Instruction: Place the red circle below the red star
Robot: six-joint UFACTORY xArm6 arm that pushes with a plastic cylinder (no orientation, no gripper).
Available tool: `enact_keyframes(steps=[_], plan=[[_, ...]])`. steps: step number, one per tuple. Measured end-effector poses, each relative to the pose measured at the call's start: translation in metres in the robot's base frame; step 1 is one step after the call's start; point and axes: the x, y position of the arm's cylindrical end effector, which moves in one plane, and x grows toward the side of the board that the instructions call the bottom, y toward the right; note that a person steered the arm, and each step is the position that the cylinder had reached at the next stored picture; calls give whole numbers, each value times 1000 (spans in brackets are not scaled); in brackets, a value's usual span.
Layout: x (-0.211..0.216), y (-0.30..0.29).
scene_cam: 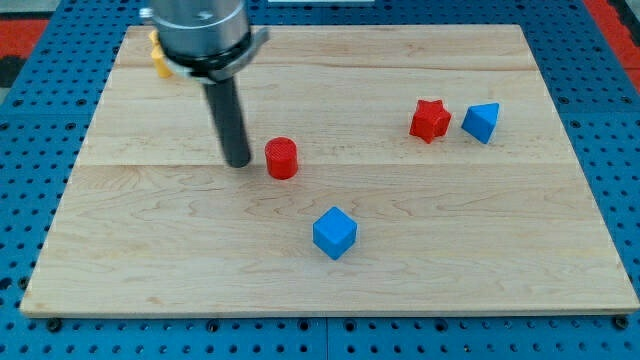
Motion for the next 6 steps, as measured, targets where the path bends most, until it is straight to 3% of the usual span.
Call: enact_keyframes(steps=[1, 3, 6], plan=[[-14, 86], [19, 67], [19, 159]])
